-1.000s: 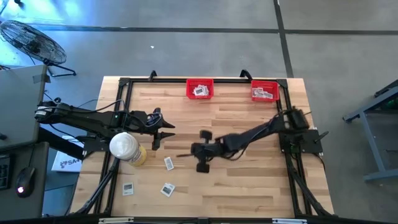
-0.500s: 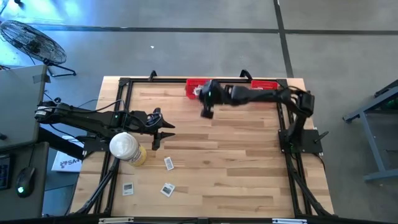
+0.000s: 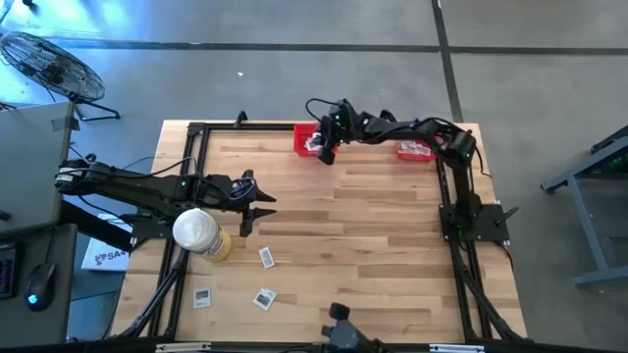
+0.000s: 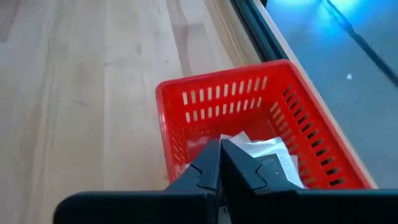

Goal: Pick & Place First Aid Supplies
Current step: Put the towelette pack into the left red bin, then put the ointment pack into the right red bin

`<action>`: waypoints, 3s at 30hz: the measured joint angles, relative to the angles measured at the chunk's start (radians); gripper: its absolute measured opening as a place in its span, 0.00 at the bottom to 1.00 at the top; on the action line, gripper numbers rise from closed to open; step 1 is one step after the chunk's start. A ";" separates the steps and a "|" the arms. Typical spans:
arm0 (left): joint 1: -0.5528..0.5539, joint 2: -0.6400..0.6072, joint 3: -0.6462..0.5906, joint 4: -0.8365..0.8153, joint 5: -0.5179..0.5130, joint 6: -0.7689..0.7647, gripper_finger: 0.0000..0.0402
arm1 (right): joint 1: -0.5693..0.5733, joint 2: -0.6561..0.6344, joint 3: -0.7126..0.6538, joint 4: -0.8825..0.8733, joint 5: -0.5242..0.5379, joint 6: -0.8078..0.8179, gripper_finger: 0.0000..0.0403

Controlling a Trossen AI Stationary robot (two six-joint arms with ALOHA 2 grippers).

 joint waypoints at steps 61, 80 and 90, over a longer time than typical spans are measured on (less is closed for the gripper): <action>-0.300 0.744 0.366 -0.649 0.020 0.572 0.37 | 0.686 -0.867 -0.871 0.408 0.502 0.221 0.31; -0.322 0.755 0.365 -0.618 0.004 0.847 0.37 | 0.716 -0.867 -0.871 0.417 0.539 0.233 0.31; -0.334 0.771 0.366 -0.597 0.015 0.917 0.28 | 0.715 -0.866 -0.871 0.417 0.538 0.243 0.31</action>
